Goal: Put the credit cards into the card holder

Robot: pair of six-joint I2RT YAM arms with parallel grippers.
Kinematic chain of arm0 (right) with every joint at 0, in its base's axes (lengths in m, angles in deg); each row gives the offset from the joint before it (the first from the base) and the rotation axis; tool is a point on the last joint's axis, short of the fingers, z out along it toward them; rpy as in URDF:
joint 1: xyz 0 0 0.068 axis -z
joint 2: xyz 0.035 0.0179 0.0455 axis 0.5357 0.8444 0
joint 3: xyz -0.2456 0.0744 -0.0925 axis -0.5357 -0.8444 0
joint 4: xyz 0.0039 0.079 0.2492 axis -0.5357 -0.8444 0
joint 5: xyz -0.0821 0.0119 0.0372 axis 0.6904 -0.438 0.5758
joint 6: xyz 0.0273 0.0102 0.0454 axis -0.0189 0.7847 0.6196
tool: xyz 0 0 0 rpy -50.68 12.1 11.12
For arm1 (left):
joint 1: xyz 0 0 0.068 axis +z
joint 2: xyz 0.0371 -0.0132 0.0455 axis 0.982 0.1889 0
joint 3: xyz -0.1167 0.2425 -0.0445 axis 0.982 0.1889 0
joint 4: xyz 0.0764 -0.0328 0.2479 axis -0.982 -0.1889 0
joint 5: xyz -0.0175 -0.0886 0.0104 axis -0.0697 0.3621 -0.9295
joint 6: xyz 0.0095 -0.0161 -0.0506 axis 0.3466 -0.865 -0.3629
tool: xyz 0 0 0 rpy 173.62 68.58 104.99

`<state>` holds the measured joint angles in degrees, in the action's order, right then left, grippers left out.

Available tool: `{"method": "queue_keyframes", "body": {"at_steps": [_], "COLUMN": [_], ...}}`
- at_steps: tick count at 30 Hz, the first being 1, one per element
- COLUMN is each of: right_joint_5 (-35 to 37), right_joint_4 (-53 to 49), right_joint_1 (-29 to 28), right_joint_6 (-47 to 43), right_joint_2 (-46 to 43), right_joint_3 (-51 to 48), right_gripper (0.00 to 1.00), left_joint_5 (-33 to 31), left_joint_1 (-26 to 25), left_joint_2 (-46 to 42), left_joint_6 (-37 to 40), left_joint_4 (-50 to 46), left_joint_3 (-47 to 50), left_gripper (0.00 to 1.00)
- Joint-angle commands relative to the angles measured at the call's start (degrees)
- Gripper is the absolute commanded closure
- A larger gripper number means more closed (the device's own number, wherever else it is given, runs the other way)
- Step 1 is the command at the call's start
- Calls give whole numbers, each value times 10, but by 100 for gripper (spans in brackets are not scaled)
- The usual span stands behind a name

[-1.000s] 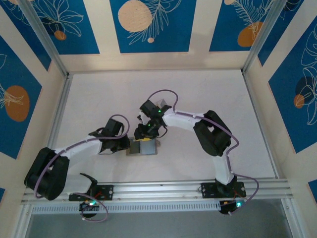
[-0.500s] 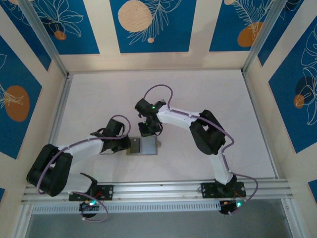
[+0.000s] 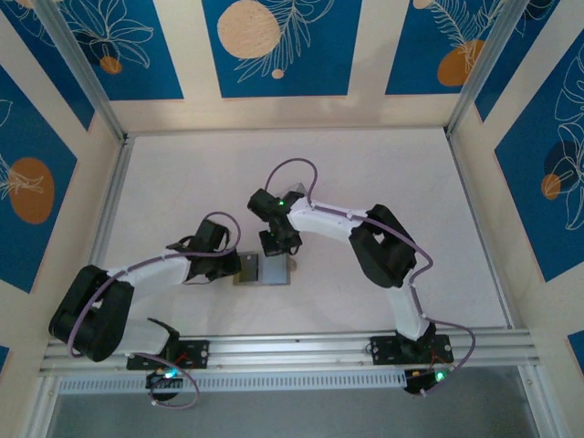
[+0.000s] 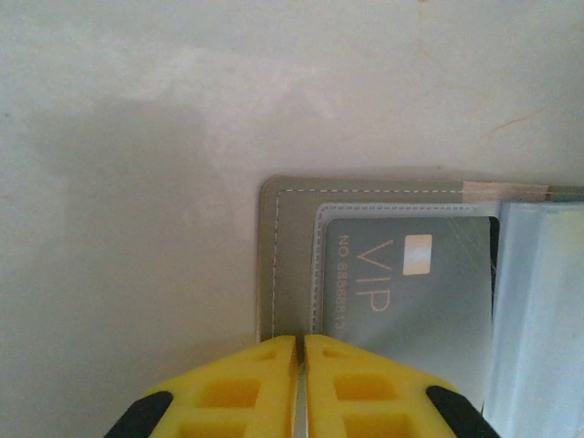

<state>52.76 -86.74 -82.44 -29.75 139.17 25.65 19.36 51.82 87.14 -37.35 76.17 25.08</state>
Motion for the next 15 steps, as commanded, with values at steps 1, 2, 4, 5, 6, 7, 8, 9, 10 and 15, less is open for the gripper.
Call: {"method": "queue_keyframes", "body": {"at_steps": [1, 2, 4, 5, 6, 7, 8, 9, 10, 15], "right_joint_5": [16, 14, 7, 8, 11, 13, 15, 17, 19, 1], "right_joint_4": [-16, -18, -21, -23, -26, -28, -29, -29, -29, -27], "right_joint_1": [-3, -4, -4, -5, -6, -6, -6, -7, -7, -14], "right_joint_6": [7, 6, 4, 4, 5, 7, 9, 11, 12, 15], "right_joint_2": [-18, -12, 3, 11, 18, 22, 26, 28, 28, 48], "right_joint_3": [-2, 0, 4, 7, 9, 10, 9, 8, 6, 11], "right_gripper": [95, 95, 95, 95, 95, 96, 96, 96, 96, 97], "left_joint_5": [-14, -14, -14, -14, -14, -15, -16, -16, -16, -13], "left_joint_1": [-4, -4, -4, -4, -4, -4, -4, -4, -4, -5], "left_joint_2": [17, 17, 14, 13, 12, 11, 10, 10, 11, 25], "left_joint_6": [6, 6, 5, 5, 5, 5, 5, 5, 6, 10], "left_joint_4": [-13, -12, -12, -13, -13, -15, -15, -14, -14, -10], "left_joint_3": [16, 16, 17, 18, 18, 18, 18, 18, 18, 15], "left_gripper": [89, 89, 89, 89, 89, 89, 89, 89, 89, 89]}}
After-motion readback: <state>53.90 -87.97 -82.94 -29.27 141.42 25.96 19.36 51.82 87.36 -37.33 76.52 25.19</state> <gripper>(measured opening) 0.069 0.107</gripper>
